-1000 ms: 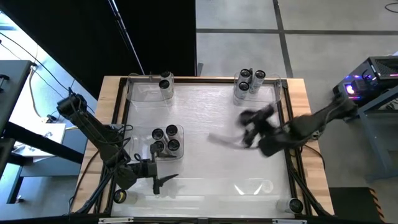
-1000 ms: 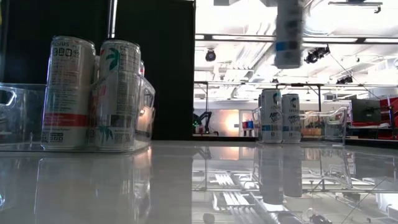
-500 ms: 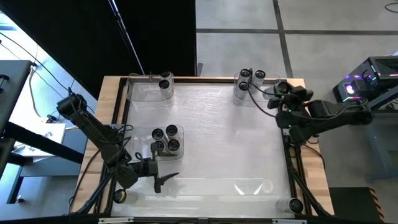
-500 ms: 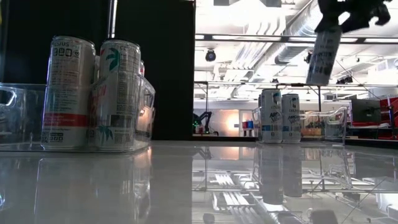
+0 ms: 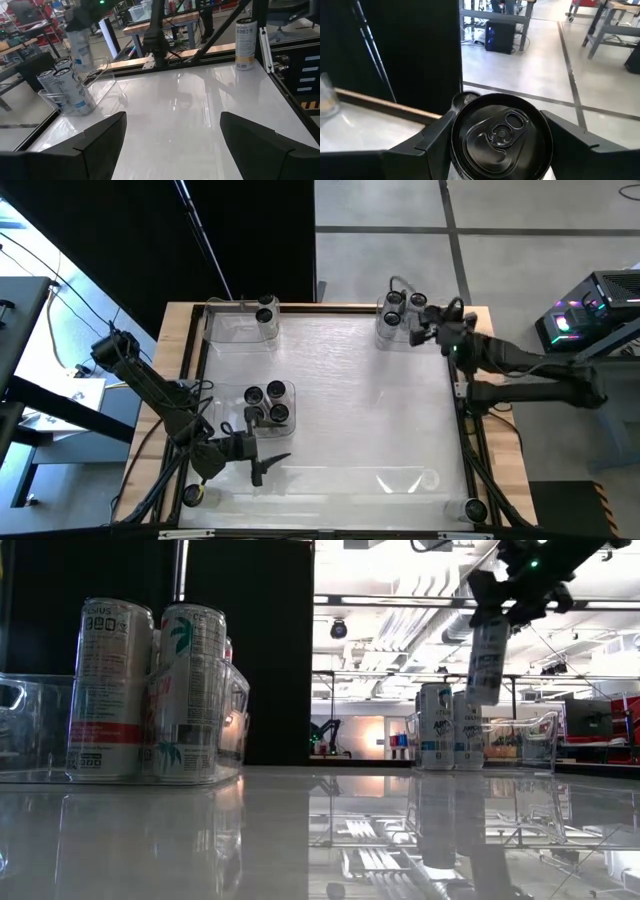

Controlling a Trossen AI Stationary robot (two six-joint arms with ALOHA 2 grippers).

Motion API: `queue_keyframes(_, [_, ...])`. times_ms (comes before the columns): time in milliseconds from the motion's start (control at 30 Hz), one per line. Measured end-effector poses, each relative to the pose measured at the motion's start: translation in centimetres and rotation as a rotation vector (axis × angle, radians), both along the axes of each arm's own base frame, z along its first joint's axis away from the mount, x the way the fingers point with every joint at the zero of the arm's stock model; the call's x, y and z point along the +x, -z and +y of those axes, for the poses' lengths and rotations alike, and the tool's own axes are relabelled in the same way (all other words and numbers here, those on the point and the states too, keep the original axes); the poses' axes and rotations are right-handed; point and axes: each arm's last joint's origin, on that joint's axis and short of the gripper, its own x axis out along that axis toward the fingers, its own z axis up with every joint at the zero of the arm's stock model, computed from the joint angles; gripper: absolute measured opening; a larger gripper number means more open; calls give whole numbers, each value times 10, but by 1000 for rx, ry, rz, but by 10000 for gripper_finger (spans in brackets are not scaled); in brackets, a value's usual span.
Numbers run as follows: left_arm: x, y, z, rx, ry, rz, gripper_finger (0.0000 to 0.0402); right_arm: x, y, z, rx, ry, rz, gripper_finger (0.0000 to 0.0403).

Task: Sort soda cans
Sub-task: Put the white-blue can into the top right transparent bin

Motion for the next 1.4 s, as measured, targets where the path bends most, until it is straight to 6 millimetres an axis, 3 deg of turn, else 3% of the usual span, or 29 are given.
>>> queue_keyframes(200, [0, 0, 0, 2, 2, 1, 317, 0, 7, -28, 68, 23, 47, 239])
queue_keyframes(533, [0, 0, 0, -24, 1, -3, 317, 18, 34, -65, 215, -15, 148, 239])
queue_keyframes(767, [-1, 1, -2, -67, 16, -1, 317, 23, 45, -69, 243, -38, 192, 239])
queue_keyframes(900, [-4, 1, -5, -97, 21, -6, 317, 17, 69, -65, 248, -53, 193, 239])
queue_keyframes(1100, [-7, 1, -9, -120, 26, -16, 317, 15, 86, -63, 155, -64, 52, 239])
queue_keyframes(1400, [-8, 0, -9, -122, 22, -22, 317, 11, 99, -60, 137, -62, 37, 239])
